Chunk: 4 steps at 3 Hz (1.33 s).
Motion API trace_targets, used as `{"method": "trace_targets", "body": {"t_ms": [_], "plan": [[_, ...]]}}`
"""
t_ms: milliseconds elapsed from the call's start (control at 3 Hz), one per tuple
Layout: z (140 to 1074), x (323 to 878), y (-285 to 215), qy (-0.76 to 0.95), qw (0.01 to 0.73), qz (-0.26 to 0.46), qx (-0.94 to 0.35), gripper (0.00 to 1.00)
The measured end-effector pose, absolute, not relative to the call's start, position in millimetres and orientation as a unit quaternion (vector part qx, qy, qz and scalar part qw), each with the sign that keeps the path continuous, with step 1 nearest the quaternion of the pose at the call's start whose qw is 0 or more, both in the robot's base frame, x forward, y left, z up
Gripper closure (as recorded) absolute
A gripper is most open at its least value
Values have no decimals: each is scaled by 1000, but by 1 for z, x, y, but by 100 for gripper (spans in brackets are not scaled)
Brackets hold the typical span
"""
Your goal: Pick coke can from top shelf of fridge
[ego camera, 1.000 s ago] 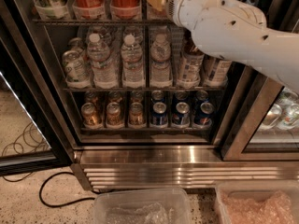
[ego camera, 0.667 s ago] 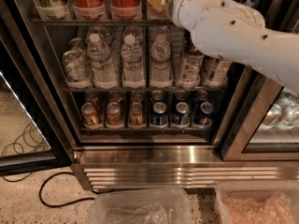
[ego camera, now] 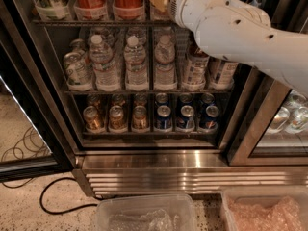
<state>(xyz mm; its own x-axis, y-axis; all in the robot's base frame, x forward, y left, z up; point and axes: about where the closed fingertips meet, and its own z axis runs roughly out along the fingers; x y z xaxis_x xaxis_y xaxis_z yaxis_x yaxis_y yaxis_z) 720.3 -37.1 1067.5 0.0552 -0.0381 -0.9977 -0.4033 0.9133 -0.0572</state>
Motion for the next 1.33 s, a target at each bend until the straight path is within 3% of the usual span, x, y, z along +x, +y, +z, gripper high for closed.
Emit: {"method": "trace_targets", "body": {"t_ms": [1333], "plan": [[1102,686,-11,637,737,137,-182,100]]}}
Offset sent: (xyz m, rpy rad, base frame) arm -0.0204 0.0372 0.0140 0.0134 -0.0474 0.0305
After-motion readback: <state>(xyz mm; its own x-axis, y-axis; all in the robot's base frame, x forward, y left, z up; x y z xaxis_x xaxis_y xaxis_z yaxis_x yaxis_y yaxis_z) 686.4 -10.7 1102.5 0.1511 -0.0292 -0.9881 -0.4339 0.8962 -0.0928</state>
